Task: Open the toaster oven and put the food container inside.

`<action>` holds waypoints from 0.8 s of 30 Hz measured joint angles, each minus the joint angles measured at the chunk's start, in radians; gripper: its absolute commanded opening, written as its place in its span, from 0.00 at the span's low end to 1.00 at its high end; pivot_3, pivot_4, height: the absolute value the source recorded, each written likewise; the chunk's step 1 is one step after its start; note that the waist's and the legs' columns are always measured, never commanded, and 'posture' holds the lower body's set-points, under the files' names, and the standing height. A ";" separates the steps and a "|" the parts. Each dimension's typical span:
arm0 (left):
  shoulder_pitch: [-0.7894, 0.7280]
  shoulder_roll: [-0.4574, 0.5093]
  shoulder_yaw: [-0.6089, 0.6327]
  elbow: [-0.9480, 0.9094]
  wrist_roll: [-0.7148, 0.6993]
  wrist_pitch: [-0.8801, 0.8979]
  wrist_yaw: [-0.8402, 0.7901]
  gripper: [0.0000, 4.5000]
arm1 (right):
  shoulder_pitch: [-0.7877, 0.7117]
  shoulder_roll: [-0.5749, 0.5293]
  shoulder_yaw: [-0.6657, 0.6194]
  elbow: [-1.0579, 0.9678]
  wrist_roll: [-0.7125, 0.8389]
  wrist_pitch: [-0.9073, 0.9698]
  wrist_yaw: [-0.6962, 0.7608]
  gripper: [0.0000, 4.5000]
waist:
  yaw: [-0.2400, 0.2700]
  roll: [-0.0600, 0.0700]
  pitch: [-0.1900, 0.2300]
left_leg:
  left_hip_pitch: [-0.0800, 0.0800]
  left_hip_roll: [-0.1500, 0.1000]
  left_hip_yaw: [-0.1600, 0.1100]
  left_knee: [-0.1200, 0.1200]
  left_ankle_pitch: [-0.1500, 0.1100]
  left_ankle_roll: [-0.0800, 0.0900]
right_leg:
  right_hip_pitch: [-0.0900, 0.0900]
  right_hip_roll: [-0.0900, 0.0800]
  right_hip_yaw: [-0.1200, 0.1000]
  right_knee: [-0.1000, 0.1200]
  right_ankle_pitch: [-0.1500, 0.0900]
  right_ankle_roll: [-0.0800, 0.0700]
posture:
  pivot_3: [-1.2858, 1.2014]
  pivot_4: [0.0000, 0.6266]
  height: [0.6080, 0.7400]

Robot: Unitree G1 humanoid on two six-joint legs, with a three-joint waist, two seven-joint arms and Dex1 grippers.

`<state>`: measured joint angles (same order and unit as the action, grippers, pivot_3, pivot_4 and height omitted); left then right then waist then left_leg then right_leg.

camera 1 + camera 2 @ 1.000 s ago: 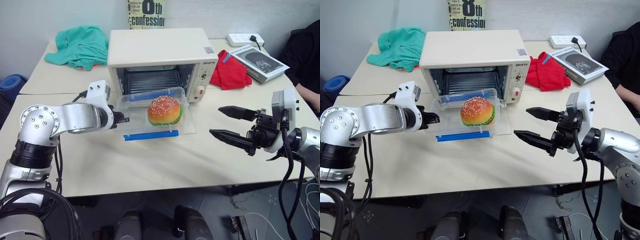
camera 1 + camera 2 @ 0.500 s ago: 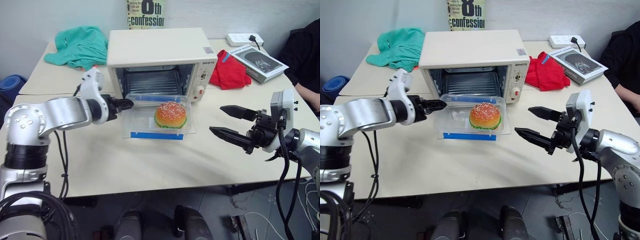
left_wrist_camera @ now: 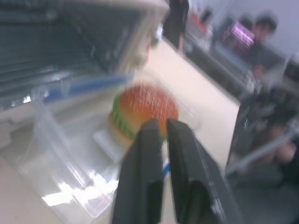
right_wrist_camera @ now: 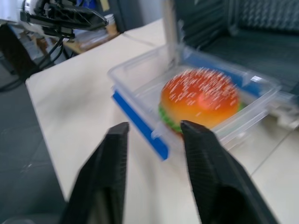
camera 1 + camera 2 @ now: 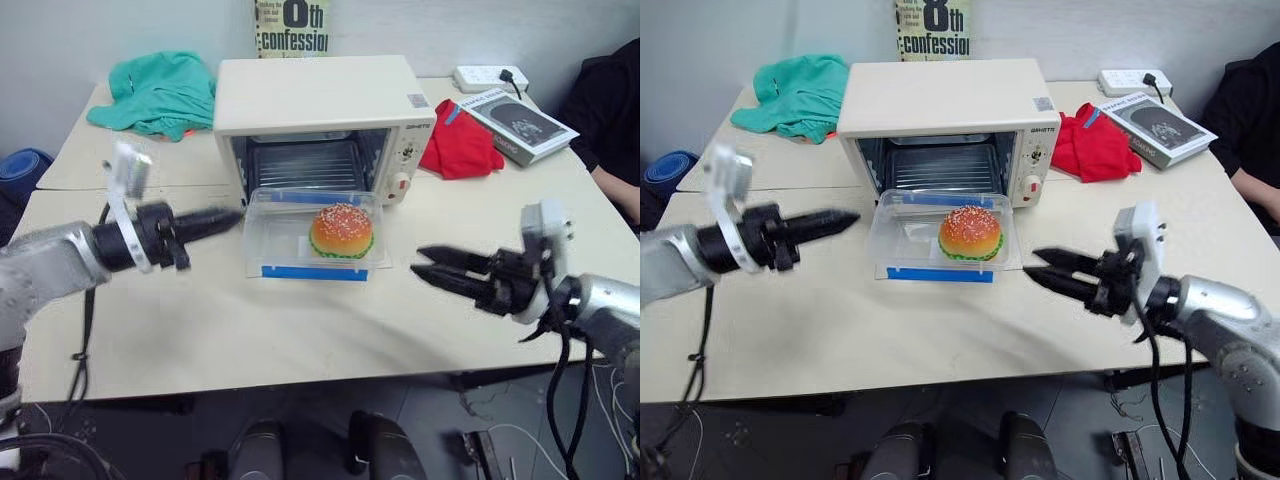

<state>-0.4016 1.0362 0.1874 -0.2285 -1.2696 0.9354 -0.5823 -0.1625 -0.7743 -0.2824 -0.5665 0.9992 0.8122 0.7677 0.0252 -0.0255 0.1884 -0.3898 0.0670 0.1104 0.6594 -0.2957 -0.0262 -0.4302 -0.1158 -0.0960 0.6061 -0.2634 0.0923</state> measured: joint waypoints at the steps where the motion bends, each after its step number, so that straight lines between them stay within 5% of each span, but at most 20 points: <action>1: 0.012 0.000 -0.018 -0.004 0.035 -0.016 -0.048 0.00 | 0.012 0.006 0.017 -0.007 -0.005 0.000 -0.004 0.14 | 0.000 0.000 0.000 | -0.001 0.000 0.000 0.000 0.000 0.000 | -0.001 0.000 0.000 0.000 0.000 0.000 | 0.52 0.24 1.00; 3: 0.022 0.004 -0.073 -0.030 0.141 -0.074 -0.173 0.00 | 0.032 0.027 0.046 -0.021 -0.021 -0.006 -0.022 0.01 | 0.000 0.000 0.000 | -0.002 0.000 0.000 0.000 -0.002 0.004 | -0.001 0.000 0.000 0.000 0.000 0.000 | 0.52 0.24 1.00; 7: -0.033 -0.029 -0.187 -0.040 0.342 -0.165 -0.268 0.00 | 0.026 0.068 0.109 -0.028 -0.077 -0.030 -0.070 0.01 | 0.002 0.000 0.000 | -0.001 0.000 0.000 0.001 -0.003 0.006 | 0.000 0.000 0.000 -0.002 0.001 0.001 | 0.52 0.24 1.00; 13: -0.122 -0.212 -0.336 0.008 0.546 -0.195 -0.247 0.00 | -0.082 0.190 0.259 0.092 -0.274 -0.091 -0.173 0.01 | -0.008 0.000 0.000 | -0.002 0.000 0.002 0.003 -0.003 0.008 | -0.001 0.000 0.001 0.001 0.002 0.002 | 0.52 0.24 1.00; 24: -0.206 -0.439 -0.353 0.161 0.760 -0.182 -0.050 0.00 | -0.321 0.393 0.301 0.446 -0.478 -0.245 -0.266 0.01 | -0.010 0.000 0.000 | -0.002 0.000 0.003 0.006 -0.003 0.010 | -0.002 0.000 0.004 0.005 0.003 0.004 | 0.52 0.24 1.00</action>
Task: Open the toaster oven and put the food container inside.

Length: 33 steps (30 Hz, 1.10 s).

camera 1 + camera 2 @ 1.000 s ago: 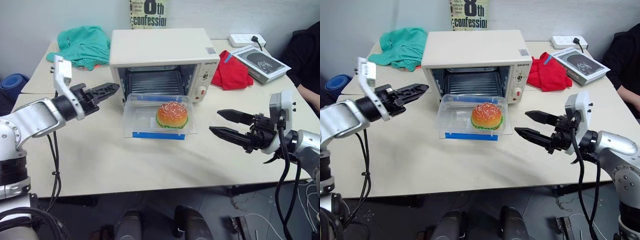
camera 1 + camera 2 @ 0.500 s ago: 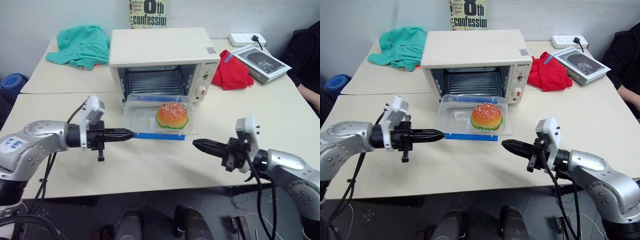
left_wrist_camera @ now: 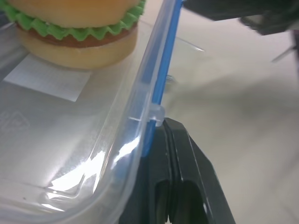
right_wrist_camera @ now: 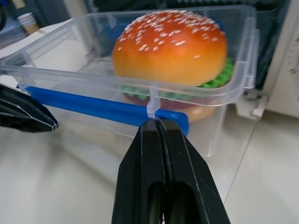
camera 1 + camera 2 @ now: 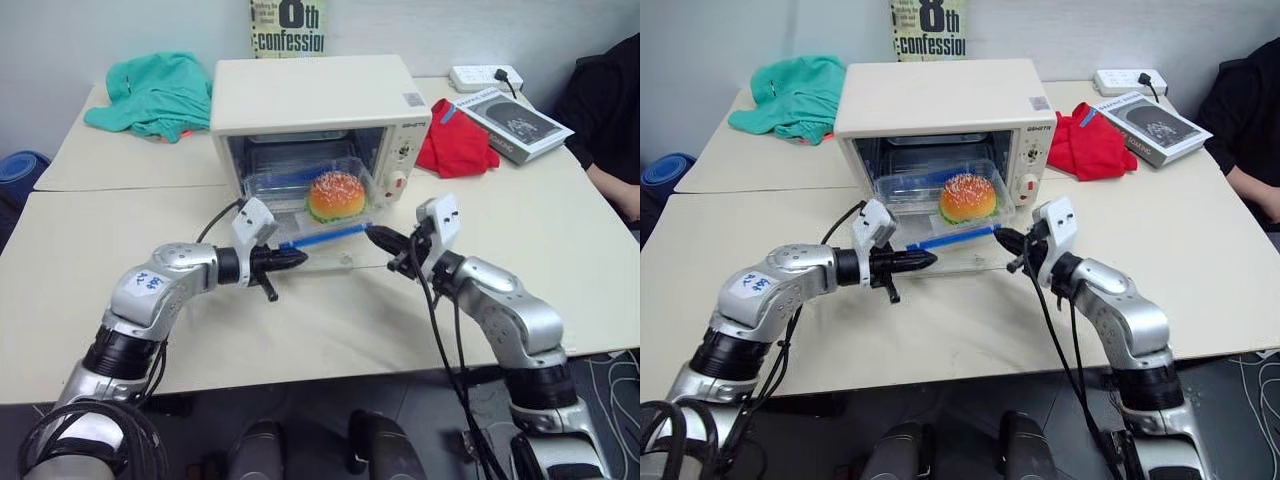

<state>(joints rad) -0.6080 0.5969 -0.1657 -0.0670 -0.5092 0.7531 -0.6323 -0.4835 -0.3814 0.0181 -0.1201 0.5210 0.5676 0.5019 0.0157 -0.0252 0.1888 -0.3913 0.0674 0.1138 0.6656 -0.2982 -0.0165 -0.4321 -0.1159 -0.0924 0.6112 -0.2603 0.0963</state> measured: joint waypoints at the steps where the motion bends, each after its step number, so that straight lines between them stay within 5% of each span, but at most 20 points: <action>1: -0.011 -0.020 0.007 0.018 0.014 -0.004 0.019 0.00 | -0.022 0.019 0.000 0.033 -0.013 -0.016 -0.005 0.01 | -0.002 0.000 0.000 | 0.000 0.000 0.000 0.000 0.000 0.000 | 0.000 0.000 0.000 0.000 0.000 0.000 | 0.52 0.24 1.00; 7: -0.112 -0.145 0.073 0.138 0.086 -0.060 0.124 0.00 | -0.163 0.109 0.006 0.257 -0.113 -0.137 -0.017 0.01 | -0.018 0.000 0.000 | -0.001 0.000 0.001 0.000 0.004 -0.005 | 0.000 0.000 0.000 0.003 0.001 0.001 | 0.52 0.24 1.00; 20: -0.175 -0.211 0.158 0.272 0.152 -0.129 0.167 0.00 | -0.292 0.160 0.003 0.475 -0.183 -0.261 0.031 0.01 | -0.027 0.000 0.000 | -0.001 0.000 0.004 -0.001 0.004 -0.006 | -0.002 0.000 0.002 0.002 0.001 0.002 | 0.52 0.24 1.00; 25: -0.097 -0.085 0.210 0.101 0.076 -0.053 0.049 0.00 | -0.119 0.078 -0.005 0.198 -0.141 -0.147 0.057 0.01 | -0.028 0.000 0.000 | -0.007 0.000 0.005 -0.003 0.004 -0.006 | -0.011 0.000 0.004 0.005 0.001 0.002 | 0.52 0.24 1.00; 28: 0.001 0.059 0.298 -0.011 -0.006 0.010 -0.059 0.12 | 0.063 -0.012 -0.043 -0.047 -0.074 -0.013 0.063 0.00 | -0.032 0.000 0.000 | -0.010 0.000 0.005 -0.003 0.004 -0.006 | -0.014 0.000 0.004 0.005 0.001 0.002 | 0.52 0.24 1.00; 33: 0.137 0.306 0.409 -0.156 -0.092 0.024 -0.286 0.45 | 0.308 -0.083 -0.079 -0.324 0.032 0.150 0.052 0.00 | -0.034 0.000 0.000 | -0.010 0.000 0.005 -0.001 0.002 -0.004 | -0.013 0.000 0.004 0.000 0.001 0.002 | 0.52 0.24 1.00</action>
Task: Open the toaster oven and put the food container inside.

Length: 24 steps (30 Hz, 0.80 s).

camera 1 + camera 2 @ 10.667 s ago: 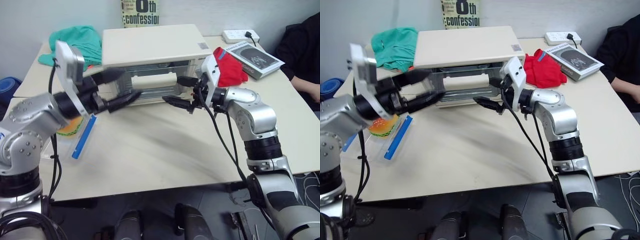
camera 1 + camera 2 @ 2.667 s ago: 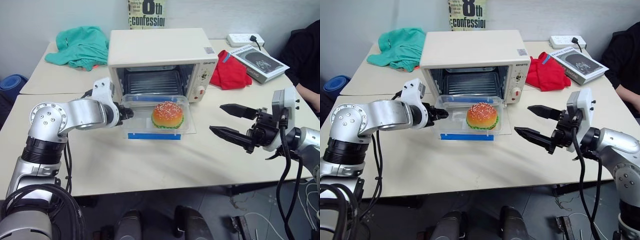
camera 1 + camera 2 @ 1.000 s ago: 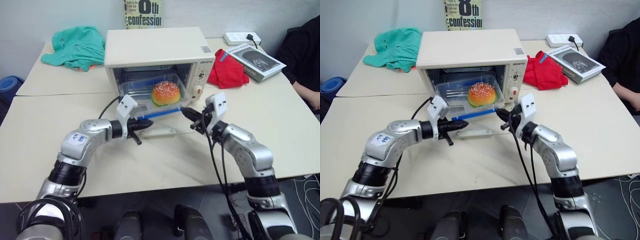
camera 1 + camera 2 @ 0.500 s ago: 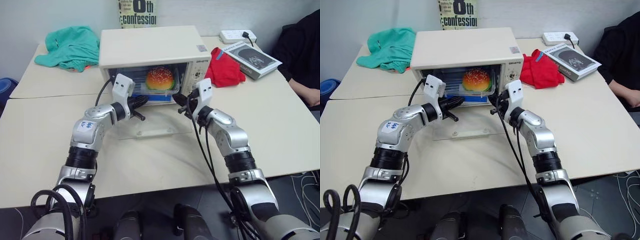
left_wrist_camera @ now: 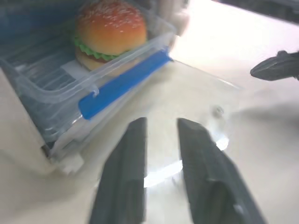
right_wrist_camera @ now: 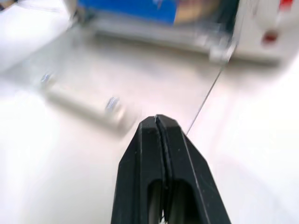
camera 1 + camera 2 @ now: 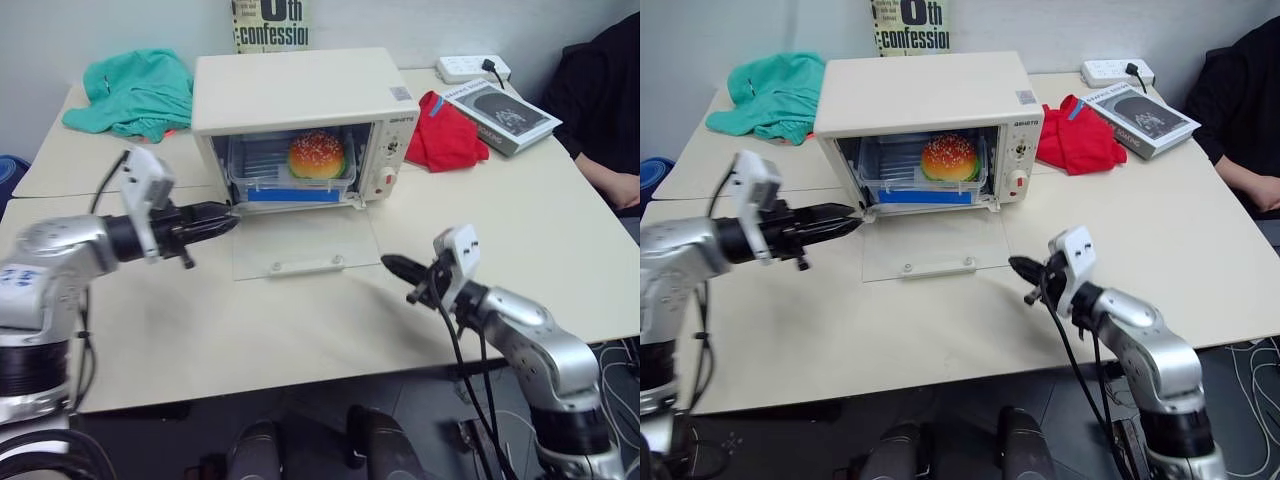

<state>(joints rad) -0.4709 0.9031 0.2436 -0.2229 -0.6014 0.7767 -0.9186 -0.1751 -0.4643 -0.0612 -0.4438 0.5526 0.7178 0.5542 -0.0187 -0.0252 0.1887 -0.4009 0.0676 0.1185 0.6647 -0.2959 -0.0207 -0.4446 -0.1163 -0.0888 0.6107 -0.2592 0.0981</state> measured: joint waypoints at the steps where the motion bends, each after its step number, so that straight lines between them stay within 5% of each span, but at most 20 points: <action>1: 0.023 0.035 0.012 -0.016 -0.025 0.000 -0.052 0.53 | 0.032 0.004 0.000 -0.023 0.010 0.012 -0.009 0.00 | 0.000 0.000 0.000 | 0.000 0.000 0.000 0.000 -0.001 0.003 | 0.000 0.000 0.000 0.000 0.001 -0.001 | 0.52 0.24 1.00; 8: 0.041 0.167 0.038 -0.017 -0.074 -0.023 -0.231 1.00 | 0.069 0.108 0.027 0.064 -0.022 -0.014 -0.072 0.00 | -0.001 0.000 0.000 | 0.001 0.001 -0.001 0.000 0.001 0.003 | 0.000 0.001 0.000 0.001 0.003 -0.004 | 0.52 0.24 1.00; 17: -0.083 0.174 0.016 0.054 -0.048 -0.083 -0.230 1.00 | -0.127 0.183 0.087 0.344 -0.143 -0.187 -0.068 0.00 | -0.010 0.000 0.000 | -0.001 0.000 0.000 0.000 0.003 -0.001 | -0.001 0.001 0.000 0.003 0.004 -0.003 | 0.52 0.24 1.00; 24: -0.088 0.168 0.008 0.091 -0.023 -0.106 -0.224 1.00 | -0.265 0.100 -0.051 0.158 0.059 -0.014 -0.054 0.04 | -0.007 0.001 0.000 | -0.002 0.001 0.000 0.000 0.003 -0.001 | -0.002 0.001 0.001 0.006 0.003 -0.003 | 0.52 0.24 1.00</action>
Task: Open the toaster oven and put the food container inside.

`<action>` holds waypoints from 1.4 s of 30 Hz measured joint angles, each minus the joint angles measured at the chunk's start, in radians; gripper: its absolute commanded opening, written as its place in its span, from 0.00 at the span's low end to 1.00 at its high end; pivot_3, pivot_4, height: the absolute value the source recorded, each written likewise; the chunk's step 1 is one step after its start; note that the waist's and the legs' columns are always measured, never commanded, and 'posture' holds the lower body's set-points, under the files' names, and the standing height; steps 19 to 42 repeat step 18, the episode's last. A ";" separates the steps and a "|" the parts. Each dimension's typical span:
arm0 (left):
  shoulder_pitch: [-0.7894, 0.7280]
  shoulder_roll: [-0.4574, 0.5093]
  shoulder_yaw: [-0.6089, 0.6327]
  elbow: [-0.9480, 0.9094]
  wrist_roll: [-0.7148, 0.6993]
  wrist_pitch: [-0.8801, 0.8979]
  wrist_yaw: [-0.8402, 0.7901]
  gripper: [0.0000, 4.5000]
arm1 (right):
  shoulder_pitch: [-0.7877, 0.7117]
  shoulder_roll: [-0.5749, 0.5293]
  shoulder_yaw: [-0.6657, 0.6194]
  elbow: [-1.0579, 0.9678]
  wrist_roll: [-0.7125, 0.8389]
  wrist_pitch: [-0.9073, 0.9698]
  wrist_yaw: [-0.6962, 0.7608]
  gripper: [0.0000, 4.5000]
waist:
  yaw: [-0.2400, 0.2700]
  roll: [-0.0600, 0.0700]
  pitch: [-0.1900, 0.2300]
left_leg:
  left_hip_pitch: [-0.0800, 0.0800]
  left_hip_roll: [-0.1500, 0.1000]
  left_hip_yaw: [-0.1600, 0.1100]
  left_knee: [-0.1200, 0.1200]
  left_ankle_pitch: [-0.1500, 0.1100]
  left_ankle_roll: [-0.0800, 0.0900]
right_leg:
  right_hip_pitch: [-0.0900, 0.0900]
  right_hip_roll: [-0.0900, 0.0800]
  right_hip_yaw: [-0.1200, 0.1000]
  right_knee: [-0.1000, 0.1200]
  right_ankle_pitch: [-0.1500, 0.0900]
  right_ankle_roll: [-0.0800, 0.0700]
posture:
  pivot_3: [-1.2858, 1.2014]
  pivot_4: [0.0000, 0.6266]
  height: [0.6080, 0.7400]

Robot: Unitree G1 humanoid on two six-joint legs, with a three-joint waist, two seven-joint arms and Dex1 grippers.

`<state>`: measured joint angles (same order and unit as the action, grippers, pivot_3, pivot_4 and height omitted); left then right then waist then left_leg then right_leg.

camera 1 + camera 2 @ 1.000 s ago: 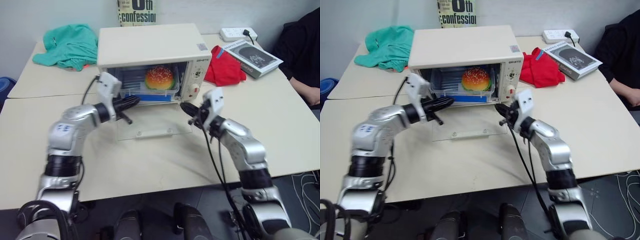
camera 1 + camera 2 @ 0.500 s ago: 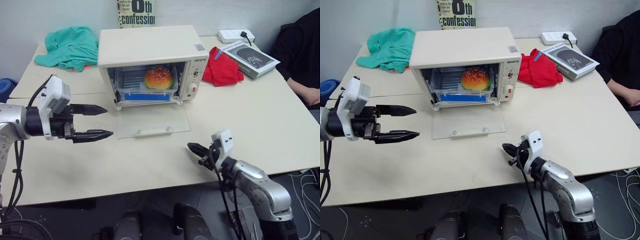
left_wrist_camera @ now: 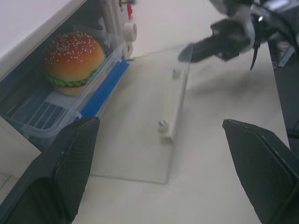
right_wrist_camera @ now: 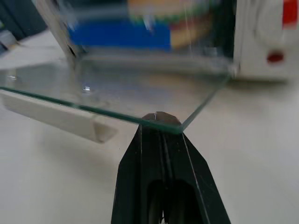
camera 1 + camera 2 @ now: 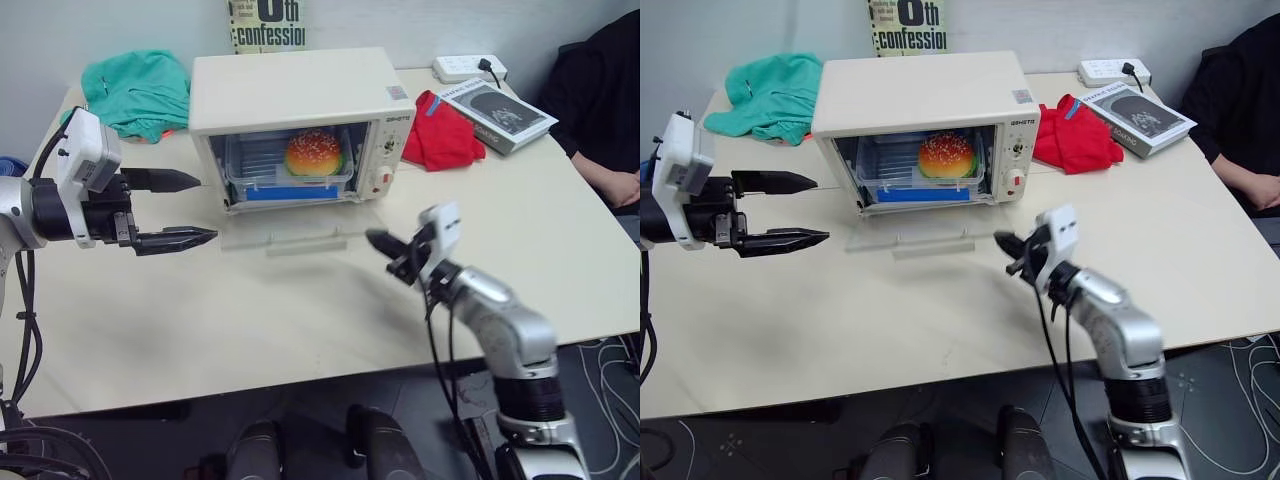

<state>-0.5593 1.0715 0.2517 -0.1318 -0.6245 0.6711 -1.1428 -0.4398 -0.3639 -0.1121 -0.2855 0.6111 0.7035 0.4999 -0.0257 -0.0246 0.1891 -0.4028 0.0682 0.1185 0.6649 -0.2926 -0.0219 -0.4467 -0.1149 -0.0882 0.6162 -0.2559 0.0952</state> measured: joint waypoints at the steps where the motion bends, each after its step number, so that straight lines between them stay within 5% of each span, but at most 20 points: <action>1: 0.003 -0.001 0.001 0.001 -0.001 0.000 -0.003 1.00 | -0.019 -0.050 -0.035 -0.039 0.049 0.044 0.012 0.09 | 0.003 0.000 0.000 | 0.000 0.000 0.000 0.000 0.000 0.000 | 0.000 0.000 0.000 0.000 0.000 0.000 | 0.52 0.24 1.00; 8: -0.003 0.021 0.005 0.082 0.005 -0.004 -0.030 1.00 | 0.023 -0.476 -0.314 -0.055 0.316 0.311 0.192 0.56 | 0.028 0.000 0.000 | 0.000 0.000 0.000 0.000 -0.002 0.004 | 0.001 0.000 -0.001 -0.005 0.000 0.000 | 0.52 0.24 1.00; 14: -0.041 0.069 0.015 0.177 0.017 -0.029 -0.061 1.00 | 0.124 -0.668 -0.451 0.030 0.364 0.347 0.391 0.99 | 0.021 0.000 0.000 | 0.002 0.000 0.003 0.001 -0.003 0.006 | 0.001 0.000 0.001 -0.005 0.000 0.000 | 0.52 0.24 1.00; 42: -0.056 0.075 0.023 0.195 0.018 -0.041 -0.071 1.00 | 0.107 -0.692 -0.455 0.056 0.371 0.330 0.430 0.99 | 0.020 0.000 0.000 | 0.004 0.001 0.004 0.000 -0.002 0.005 | 0.001 0.000 0.003 -0.004 0.000 0.000 | 0.52 0.24 1.00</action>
